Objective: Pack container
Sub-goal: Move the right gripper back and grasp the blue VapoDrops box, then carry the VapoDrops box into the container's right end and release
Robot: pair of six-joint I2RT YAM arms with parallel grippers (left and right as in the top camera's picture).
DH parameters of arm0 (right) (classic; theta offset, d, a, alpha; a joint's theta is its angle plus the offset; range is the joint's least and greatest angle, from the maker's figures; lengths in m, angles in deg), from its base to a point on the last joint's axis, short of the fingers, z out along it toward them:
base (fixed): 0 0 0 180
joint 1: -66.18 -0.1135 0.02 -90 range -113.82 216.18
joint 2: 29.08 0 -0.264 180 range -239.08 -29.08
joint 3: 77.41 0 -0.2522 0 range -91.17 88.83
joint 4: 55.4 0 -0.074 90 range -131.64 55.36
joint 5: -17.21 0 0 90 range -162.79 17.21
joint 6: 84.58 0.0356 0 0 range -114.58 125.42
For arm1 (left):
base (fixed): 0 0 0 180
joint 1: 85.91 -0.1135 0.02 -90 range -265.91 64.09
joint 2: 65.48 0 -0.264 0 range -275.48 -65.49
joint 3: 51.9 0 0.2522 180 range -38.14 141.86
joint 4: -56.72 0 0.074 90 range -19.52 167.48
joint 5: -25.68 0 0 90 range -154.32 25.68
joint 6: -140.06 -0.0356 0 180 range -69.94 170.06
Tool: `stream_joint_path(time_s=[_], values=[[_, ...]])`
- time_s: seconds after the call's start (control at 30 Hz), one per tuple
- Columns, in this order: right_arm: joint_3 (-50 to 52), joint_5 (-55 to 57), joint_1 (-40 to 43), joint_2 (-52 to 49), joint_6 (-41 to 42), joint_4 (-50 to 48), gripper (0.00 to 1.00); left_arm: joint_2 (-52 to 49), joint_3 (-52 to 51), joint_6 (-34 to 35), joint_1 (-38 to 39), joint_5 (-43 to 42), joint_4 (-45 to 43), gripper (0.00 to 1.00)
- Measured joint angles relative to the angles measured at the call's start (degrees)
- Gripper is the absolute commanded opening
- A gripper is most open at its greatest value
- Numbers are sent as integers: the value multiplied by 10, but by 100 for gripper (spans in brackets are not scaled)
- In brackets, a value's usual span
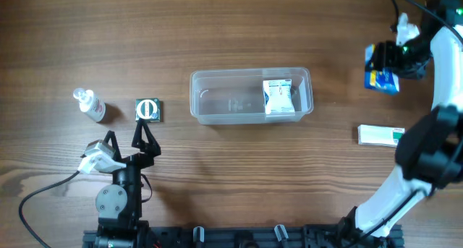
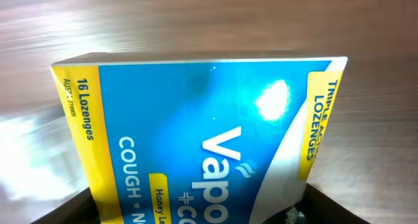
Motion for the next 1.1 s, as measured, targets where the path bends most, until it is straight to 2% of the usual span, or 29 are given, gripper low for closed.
stream_joint_path(time_s=[0.13, 0.27, 0.4, 0.5, 0.63, 0.83, 1.1], values=[[-8, -13, -94, 100, 42, 41, 73, 0, 0, 0, 0, 0, 0, 100], [-11, -7, -198, 125, 103, 68, 78, 0, 0, 0, 0, 0, 0, 100], [13, 24, -311, 124, 179, 32, 77, 0, 0, 0, 0, 0, 0, 100], [51, 42, -351, 124, 235, -7, 77, 0, 0, 0, 0, 0, 0, 100], [117, 69, -359, 124, 278, -36, 77, 0, 0, 0, 0, 0, 0, 100], [181, 80, -359, 124, 289, -102, 77, 0, 0, 0, 0, 0, 0, 100], [200, 82, -359, 124, 283, -148, 78, 0, 0, 0, 0, 0, 0, 100]])
